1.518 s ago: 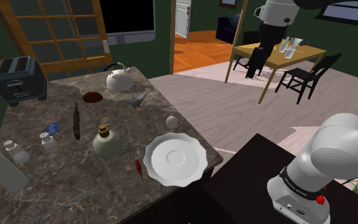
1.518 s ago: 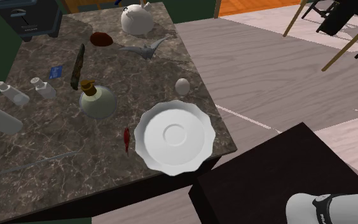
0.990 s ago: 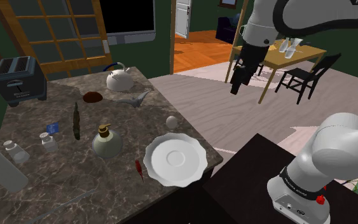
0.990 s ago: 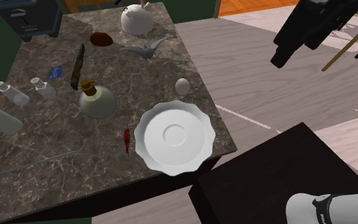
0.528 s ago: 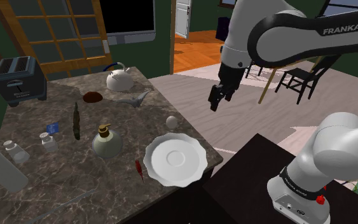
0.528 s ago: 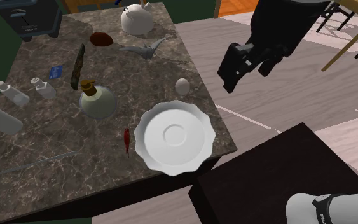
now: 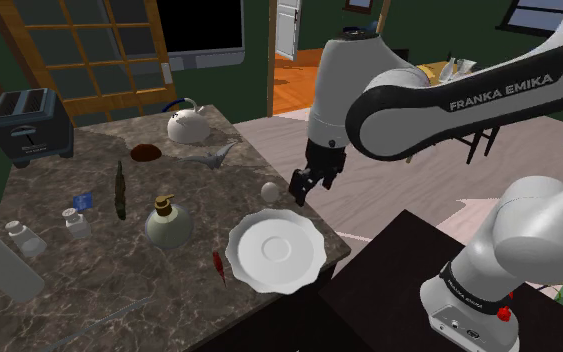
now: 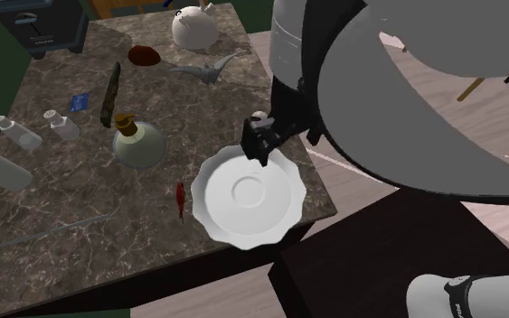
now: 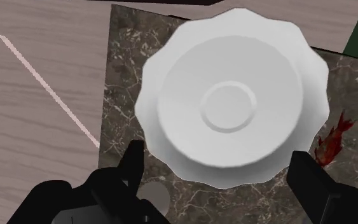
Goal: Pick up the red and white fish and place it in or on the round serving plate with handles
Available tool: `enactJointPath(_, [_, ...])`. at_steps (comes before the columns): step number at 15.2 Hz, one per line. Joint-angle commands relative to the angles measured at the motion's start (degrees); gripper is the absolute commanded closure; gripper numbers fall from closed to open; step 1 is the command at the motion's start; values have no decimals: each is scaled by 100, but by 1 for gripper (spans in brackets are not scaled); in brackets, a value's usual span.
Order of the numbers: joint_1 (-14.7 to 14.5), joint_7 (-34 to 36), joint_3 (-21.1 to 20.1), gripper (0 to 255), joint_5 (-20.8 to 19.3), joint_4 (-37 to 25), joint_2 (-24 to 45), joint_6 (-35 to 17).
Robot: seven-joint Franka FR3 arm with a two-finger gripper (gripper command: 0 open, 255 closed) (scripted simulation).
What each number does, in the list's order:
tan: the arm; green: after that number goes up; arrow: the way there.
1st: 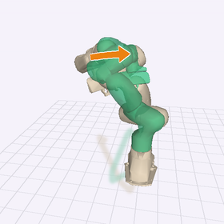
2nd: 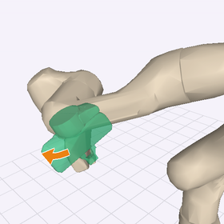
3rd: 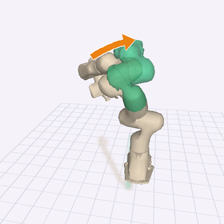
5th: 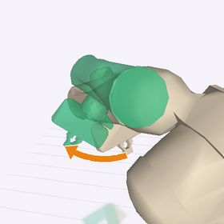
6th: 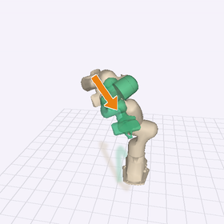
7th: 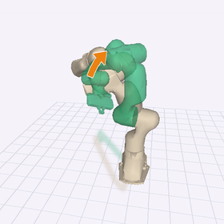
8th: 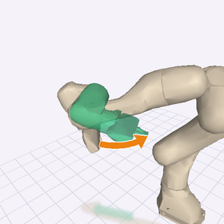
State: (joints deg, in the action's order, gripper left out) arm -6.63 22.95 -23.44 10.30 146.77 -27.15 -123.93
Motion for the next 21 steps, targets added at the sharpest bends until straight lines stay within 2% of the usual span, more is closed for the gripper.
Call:
enactJointPath(1, [50, 331, -253, 0, -52, -128, 440, -348])
enactJointPath(6, [218, 1340, -887, 0, -510, -548, 1565, -1065])
enactJointPath(9, [311, 2113, -1191, 0, -1097, -903, 2334, -1400])
enactJointPath(12, [257, 2986, -1312, 0, -1886, -1345, 3158, -1612])
enactJointPath(17, [-297, 4251, -1027, 0, -3082, -2267, 4472, -1699])
enactJointPath(21, [-835, 4863, -687, 0, -3620, -3058, 5329, -1648])
